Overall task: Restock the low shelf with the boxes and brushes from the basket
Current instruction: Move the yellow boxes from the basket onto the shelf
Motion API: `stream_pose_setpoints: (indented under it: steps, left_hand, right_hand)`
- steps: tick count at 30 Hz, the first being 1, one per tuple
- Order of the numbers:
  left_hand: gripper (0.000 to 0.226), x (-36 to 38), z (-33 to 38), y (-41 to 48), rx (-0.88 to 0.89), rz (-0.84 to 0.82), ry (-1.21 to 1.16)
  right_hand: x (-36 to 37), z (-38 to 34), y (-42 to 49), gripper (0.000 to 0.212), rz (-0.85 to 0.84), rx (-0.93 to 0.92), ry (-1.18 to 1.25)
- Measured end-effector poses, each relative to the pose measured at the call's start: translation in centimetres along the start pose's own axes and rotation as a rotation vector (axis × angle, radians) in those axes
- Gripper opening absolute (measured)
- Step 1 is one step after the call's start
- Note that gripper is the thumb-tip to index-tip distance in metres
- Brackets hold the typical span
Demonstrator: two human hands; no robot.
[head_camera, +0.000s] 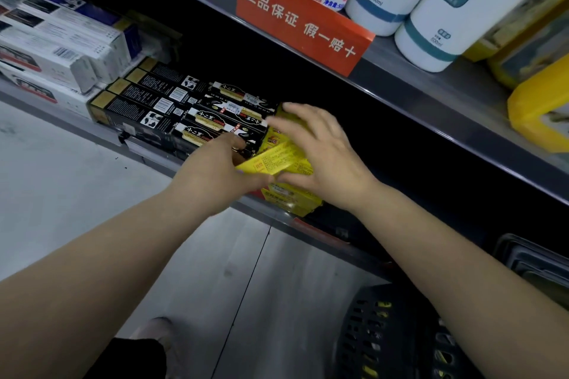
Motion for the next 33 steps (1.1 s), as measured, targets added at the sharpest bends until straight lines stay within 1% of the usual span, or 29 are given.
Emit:
stream_pose_setpoints:
  steps: [1, 2, 3, 5, 7, 9, 10, 12, 14, 15, 18, 19, 20, 23, 25, 28, 29, 30, 31, 33]
  left_hand:
    - [0.074, 0.1, 0.4, -0.2, 0.040, 0.011, 0.033]
    - [0.074, 0.0, 0.8, -0.3, 0.077, 0.031, 0.060]
    - [0.073, -0.2, 1.2, -0.4, 0.112, 0.061, 0.077]
    - [0.077, -1.0, 1.7, -0.4, 0.168, 0.137, 0.083]
    - [0.081, -1.8, 1.6, -0.2, 0.169, 0.188, 0.059]
    - [0.076, -1.5, 1.0, 0.0, 0.105, 0.138, 0.023]
    - [0.071, -0.9, 0.6, 0.1, 0.067, 0.074, 0.018]
    - [0.058, 1.1, -0.2, 0.0, 0.004, -0.090, 0.057]
    - [0.046, 3.3, -0.5, -0.7, -0.017, -0.244, 0.178]
    - [0.044, 4.0, -0.6, -1.0, -0.013, -0.293, 0.241]
    - [0.043, 4.9, -0.5, -1.2, -0.010, -0.337, 0.314]
    - [0.043, 4.9, -0.4, -1.2, -0.012, -0.336, 0.310]
    - [0.042, 4.9, -0.3, -1.1, -0.012, -0.335, 0.302]
    - [0.047, 5.0, 0.4, -1.3, -0.005, -0.333, 0.297]
    - [0.047, 5.1, 1.2, -1.7, 0.017, -0.325, 0.288]
    - [0.032, 4.9, 3.3, -2.9, 0.072, -0.298, 0.173]
    - [0.029, 5.0, 4.2, -3.5, 0.095, -0.292, 0.132]
    - [0.026, 5.1, 5.2, -4.2, 0.124, -0.287, 0.107]
    - [0.025, 5.3, 6.2, -5.0, 0.159, -0.281, 0.097]
    - [0.022, 6.1, 8.1, -7.1, 0.248, -0.275, 0.123]
  right_hand:
    - [0.0, -0.6, 0.2, 0.066, -0.021, -0.065, 0.004]
    - [0.3, -0.7, 0.1, 0.054, -0.052, -0.076, 0.044]
    - [0.7, -0.3, -0.1, 0.048, -0.082, -0.039, 0.102]
    - [1.2, 1.9, -0.9, 0.045, -0.095, 0.102, 0.174]
    - [1.3, 4.8, -1.9, 0.045, -0.062, 0.272, 0.149]
    - [1.8, 7.4, -3.0, 0.044, -0.052, 0.437, 0.093]
    - [2.5, 8.2, -3.4, 0.045, -0.075, 0.496, 0.078]
    - [4.7, 8.9, -3.9, 0.047, -0.169, 0.556, 0.119]
    - [6.9, 8.7, -4.4, 0.053, -0.278, 0.580, 0.228]
    - [7.7, 8.5, -4.6, 0.059, -0.332, 0.588, 0.278]
    - [8.7, 8.2, -5.2, 0.093, -0.456, 0.586, 0.324]
    - [8.7, 8.2, -5.4, 0.100, -0.481, 0.578, 0.312]
    - [8.7, 8.4, -5.5, 0.103, -0.492, 0.567, 0.297]
    - [8.7, 8.7, -5.4, 0.096, -0.465, 0.541, 0.264]
    - [8.5, 8.6, -5.4, 0.098, -0.474, 0.542, 0.256]
    - [7.2, 8.1, -5.8, 0.112, -0.537, 0.571, 0.260]
    - [6.1, 7.7, -6.0, 0.113, -0.537, 0.582, 0.267]
    - [4.7, 7.3, -6.3, 0.110, -0.520, 0.588, 0.276]
    - [3.0, 6.7, -6.7, 0.103, -0.485, 0.584, 0.296]
    - [-0.9, 5.2, -8.3, 0.079, -0.366, 0.568, 0.388]
Point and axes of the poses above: each hand's wrist, its own y-axis towards the middle knuckle, its own x-axis out of the palm, z = x × y, the point moved 7 cm from there along y, towards the middle knuckle, and after that the axes turned 10 degrees about -x, right-handed, at the moved point
